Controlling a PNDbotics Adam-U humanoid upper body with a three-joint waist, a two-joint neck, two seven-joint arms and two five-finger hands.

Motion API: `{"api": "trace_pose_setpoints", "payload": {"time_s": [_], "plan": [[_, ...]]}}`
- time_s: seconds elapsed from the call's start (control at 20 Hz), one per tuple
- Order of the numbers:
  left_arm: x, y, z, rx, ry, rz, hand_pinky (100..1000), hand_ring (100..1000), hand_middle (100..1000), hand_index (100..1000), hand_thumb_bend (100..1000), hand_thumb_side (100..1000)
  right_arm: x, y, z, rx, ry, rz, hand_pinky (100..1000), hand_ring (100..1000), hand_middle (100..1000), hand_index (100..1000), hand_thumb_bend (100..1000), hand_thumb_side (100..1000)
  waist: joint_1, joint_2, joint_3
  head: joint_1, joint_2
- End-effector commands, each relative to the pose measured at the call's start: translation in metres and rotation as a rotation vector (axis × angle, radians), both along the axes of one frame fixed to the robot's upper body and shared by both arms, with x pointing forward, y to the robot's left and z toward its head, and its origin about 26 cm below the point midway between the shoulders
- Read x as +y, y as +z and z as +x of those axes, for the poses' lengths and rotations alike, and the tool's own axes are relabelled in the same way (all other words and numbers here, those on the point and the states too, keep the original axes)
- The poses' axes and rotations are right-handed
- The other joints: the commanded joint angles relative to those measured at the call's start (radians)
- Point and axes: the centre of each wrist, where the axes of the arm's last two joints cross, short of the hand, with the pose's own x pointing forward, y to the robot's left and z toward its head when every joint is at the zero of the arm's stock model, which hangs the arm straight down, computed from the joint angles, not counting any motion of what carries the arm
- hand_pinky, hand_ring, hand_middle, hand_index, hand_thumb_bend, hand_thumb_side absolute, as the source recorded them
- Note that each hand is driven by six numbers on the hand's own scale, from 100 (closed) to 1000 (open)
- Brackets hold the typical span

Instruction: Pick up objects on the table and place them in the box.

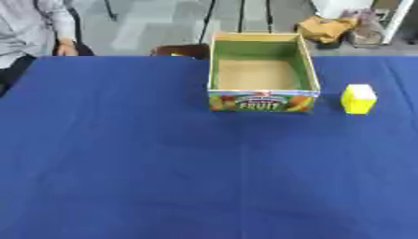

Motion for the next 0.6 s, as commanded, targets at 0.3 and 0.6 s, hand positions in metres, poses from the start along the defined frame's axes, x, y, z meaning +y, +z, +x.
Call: {"api": "trace_pose_setpoints", "payload": {"time_s": [0.3, 0.6], "plan": [[0.001, 0.009, -0.002, -0.032, 0.000, 0.021, 583, 631, 716, 935, 100, 980, 0.000, 0.017, -0.008, -0.042, -0.021, -0.036, 721, 756, 710, 843, 100, 889, -0.002, -0.013, 0.005, -0.014, -0.029], [0.001, 0.008, -0.002, -0.028, -0.003, 0.023, 582, 631, 717, 935, 100, 980, 0.008, 0.030, 0.004, 0.023, -0.081, -0.114, 752, 775, 731, 853, 100, 1000, 0.003, -0.017, 0.010, -0.019, -0.031]]}}
